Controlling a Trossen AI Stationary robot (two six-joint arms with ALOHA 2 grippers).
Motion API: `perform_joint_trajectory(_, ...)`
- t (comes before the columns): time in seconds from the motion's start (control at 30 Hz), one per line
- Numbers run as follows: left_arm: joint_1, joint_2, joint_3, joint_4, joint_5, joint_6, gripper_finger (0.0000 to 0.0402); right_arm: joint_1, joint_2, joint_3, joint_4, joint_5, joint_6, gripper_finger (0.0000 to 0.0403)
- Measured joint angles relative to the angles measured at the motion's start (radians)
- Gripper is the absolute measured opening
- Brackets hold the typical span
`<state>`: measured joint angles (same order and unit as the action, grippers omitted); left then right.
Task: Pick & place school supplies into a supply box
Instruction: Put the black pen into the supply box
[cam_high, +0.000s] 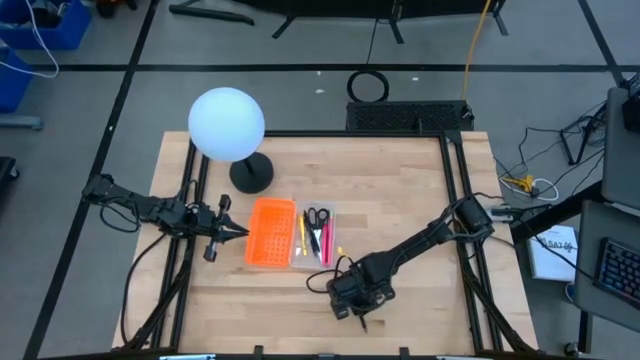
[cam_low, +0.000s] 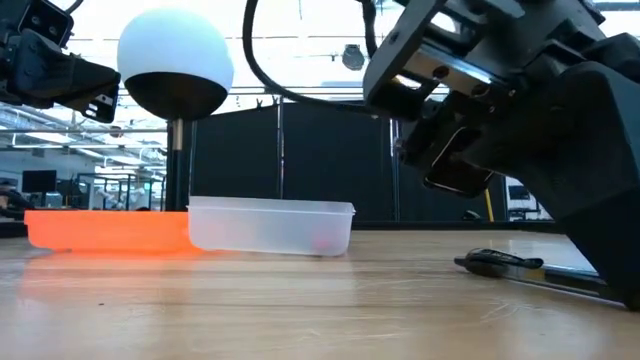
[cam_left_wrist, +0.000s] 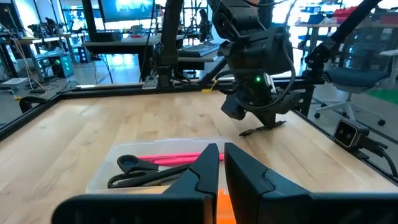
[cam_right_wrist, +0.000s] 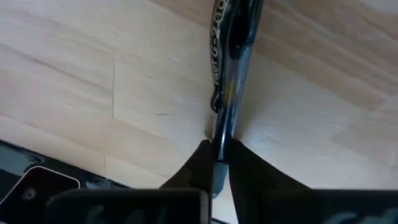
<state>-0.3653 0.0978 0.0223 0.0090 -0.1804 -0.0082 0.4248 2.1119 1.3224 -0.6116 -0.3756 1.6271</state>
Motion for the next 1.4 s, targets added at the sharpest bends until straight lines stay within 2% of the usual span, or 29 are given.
perform_joint_trajectory(0.17,0.000,0.000,0.000,0.000,0.000,0.000,0.0035,-0.004,-0.131,-0.005,0.011,0.122,0.025,0.0020)
perform_joint_trajectory(0.33,0.000,0.000,0.000,-0.001,-0.001,0.000,0.0035,-0.017,-0.307,-0.003,-0.003,0.307,0.107,0.0019)
perform_joint_trajectory(0.5,0.000,0.000,0.000,-0.001,0.000,0.000,0.0035,-0.065,-0.430,-0.002,0.024,0.520,0.072,0.0019)
perform_joint_trajectory(0.57,0.000,0.000,0.000,-0.001,-0.001,0.000,0.0035,-0.103,-0.459,-0.002,0.035,0.563,0.029,0.0019)
perform_joint_trajectory(0.73,0.000,0.000,0.000,-0.001,-0.001,0.005,0.0035,-0.215,-0.457,-0.002,0.055,0.518,-0.088,0.0019)
perform_joint_trajectory(0.9,0.000,0.000,0.000,0.000,-0.004,0.036,0.0035,-0.332,-0.388,-0.001,0.199,0.428,-0.203,0.0019)
perform_joint_trajectory(1.1,0.000,0.000,0.000,0.001,-0.004,0.056,0.0035,-0.399,-0.258,0.001,0.361,0.287,-0.242,0.0019)
perform_joint_trajectory(1.4,0.000,0.000,-0.001,0.003,-0.011,0.054,0.0035,-0.436,-0.146,0.002,0.354,0.175,-0.224,0.0019)
